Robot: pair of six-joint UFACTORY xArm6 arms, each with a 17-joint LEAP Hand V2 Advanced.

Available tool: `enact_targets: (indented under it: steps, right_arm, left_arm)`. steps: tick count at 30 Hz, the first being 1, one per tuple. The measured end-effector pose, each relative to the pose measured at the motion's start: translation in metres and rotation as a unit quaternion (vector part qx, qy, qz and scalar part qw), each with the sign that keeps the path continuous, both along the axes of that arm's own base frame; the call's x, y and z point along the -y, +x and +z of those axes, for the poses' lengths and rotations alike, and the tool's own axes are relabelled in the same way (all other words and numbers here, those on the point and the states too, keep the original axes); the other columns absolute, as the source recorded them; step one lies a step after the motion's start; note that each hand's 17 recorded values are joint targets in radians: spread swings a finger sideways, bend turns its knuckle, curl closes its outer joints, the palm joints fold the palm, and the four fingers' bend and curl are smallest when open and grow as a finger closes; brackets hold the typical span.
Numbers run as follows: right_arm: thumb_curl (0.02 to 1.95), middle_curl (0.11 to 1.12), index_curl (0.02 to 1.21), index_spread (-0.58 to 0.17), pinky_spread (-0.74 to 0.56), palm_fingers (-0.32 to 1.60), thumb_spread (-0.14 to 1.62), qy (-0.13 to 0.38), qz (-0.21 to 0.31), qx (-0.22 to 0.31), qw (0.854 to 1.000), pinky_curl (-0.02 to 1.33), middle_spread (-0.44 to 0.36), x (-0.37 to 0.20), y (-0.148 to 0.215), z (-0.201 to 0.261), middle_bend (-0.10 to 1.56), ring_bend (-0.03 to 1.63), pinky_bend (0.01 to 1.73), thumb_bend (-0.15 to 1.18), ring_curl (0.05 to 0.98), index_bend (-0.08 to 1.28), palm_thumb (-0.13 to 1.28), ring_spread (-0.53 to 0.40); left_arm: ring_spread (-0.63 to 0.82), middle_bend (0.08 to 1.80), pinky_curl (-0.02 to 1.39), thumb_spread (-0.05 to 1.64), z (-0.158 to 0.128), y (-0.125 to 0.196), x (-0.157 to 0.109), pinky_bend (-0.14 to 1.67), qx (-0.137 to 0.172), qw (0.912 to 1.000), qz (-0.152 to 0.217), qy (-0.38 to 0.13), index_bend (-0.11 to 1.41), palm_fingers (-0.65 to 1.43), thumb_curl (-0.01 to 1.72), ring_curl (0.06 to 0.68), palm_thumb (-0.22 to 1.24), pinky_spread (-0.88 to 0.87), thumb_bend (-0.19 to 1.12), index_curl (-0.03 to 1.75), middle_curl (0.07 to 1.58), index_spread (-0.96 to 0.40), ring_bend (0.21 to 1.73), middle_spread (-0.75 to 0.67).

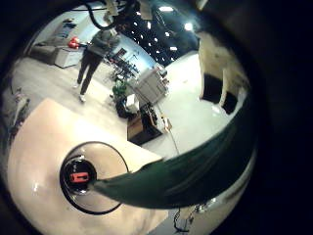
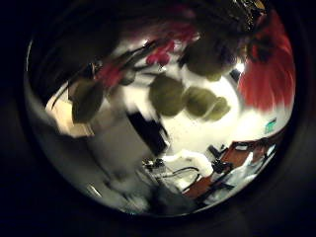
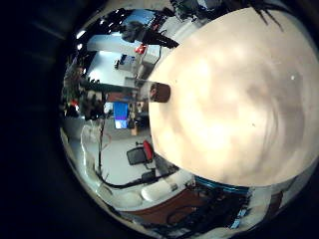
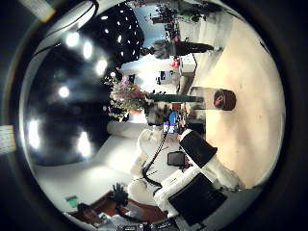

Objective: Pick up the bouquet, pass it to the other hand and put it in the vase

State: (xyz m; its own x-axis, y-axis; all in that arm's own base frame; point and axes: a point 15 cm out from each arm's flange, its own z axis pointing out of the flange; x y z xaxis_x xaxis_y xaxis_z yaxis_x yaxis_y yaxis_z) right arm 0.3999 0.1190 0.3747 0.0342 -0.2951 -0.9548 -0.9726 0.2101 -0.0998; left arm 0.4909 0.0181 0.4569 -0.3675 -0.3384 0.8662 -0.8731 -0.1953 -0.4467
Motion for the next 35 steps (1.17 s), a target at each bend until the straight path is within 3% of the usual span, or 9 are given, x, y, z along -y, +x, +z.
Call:
enact_targets:
  steps: [2, 4, 7, 17, 26, 29, 35]
  right_arm:
    - [0.51, 0.33, 0.28, -0.252, 0.46, 0.06, 1.10, 0.000, 0.001, 0.000, 1.000, 0.29, 0.179, 0.000, 0.000, 0.000, 0.20, 0.51, 0.56, -0.02, 0.259, 0.16, 0.74, 0.241]
    - [0.51, 0.33, 0.28, -0.251, 0.46, 0.07, 1.10, 0.000, 0.001, 0.000, 1.000, 0.29, 0.179, 0.000, -0.001, 0.000, 0.20, 0.51, 0.56, -0.02, 0.257, 0.16, 0.74, 0.241]
    - [0.51, 0.33, 0.28, -0.245, 0.46, 0.08, 1.10, -0.001, 0.001, 0.000, 1.000, 0.29, 0.171, 0.000, -0.001, 0.000, 0.20, 0.50, 0.54, -0.02, 0.253, 0.17, 0.74, 0.242]
    - [0.51, 0.33, 0.30, -0.236, 0.47, 0.11, 1.10, -0.001, 0.004, 0.000, 1.000, 0.28, 0.167, -0.002, -0.002, 0.002, 0.19, 0.48, 0.53, -0.02, 0.248, 0.17, 0.75, 0.243]
    - [0.52, 0.33, 0.31, -0.233, 0.47, 0.14, 1.09, 0.000, 0.016, 0.006, 1.000, 0.27, 0.160, -0.005, -0.006, 0.004, 0.19, 0.46, 0.50, -0.02, 0.245, 0.18, 0.76, 0.245]
    - [0.52, 0.33, 0.31, -0.241, 0.47, 0.15, 1.09, -0.030, 0.037, 0.017, 0.999, 0.27, 0.150, -0.003, -0.012, -0.001, 0.19, 0.44, 0.49, -0.02, 0.241, 0.18, 0.76, 0.247]
    - [0.52, 0.33, 0.32, -0.256, 0.46, 0.17, 1.09, -0.171, 0.097, 0.046, 0.979, 0.27, 0.136, 0.027, -0.020, -0.002, 0.19, 0.41, 0.46, -0.02, 0.236, 0.18, 0.75, 0.237]
  left_arm:
    - [0.27, 0.34, 0.73, 0.93, -0.018, -0.008, 0.001, 0.39, -0.028, 0.9986, -0.046, 0.000, 0.04, -0.42, 0.48, 0.282, 0.23, 0.14, -0.08, 0.82, 0.50, -0.23, 0.86, 0.27]
    - [0.40, 0.27, 0.64, 0.90, -0.032, -0.002, -0.014, 0.31, -0.043, 0.9980, -0.041, -0.023, 0.02, -0.36, 0.44, 0.234, 0.15, 0.34, -0.07, 0.70, 0.43, -0.13, 0.77, 0.40]
    - [0.49, 0.21, 0.56, 0.88, -0.041, -0.001, -0.033, 0.25, -0.046, 0.9978, -0.024, -0.041, 0.03, -0.30, 0.41, 0.202, 0.12, 0.48, -0.05, 0.57, 0.39, -0.05, 0.69, 0.49]
    - [0.62, 0.16, 0.43, 0.86, -0.039, -0.029, -0.093, 0.19, -0.041, 0.9977, 0.020, -0.050, 0.07, -0.21, 0.36, 0.166, 0.10, 0.61, -0.04, 0.30, 0.30, 0.01, 0.57, 0.56]
    - [0.64, 0.16, 0.37, 0.86, -0.009, -0.080, -0.106, 0.19, -0.037, 0.9978, 0.036, -0.042, 0.11, -0.17, 0.34, 0.162, 0.11, 0.62, -0.03, 0.20, 0.25, 0.00, 0.52, 0.56]
    - [0.64, 0.17, 0.36, 0.86, -0.015, -0.098, -0.097, 0.19, -0.052, 0.9971, 0.042, -0.037, 0.12, -0.16, 0.34, 0.161, 0.11, 0.61, -0.03, 0.19, 0.24, 0.00, 0.50, 0.56]
    - [0.64, 0.17, 0.33, 0.86, -0.038, -0.116, -0.069, 0.19, -0.098, 0.9931, 0.062, -0.018, 0.13, -0.12, 0.33, 0.162, 0.11, 0.60, -0.03, 0.19, 0.23, 0.03, 0.47, 0.55]
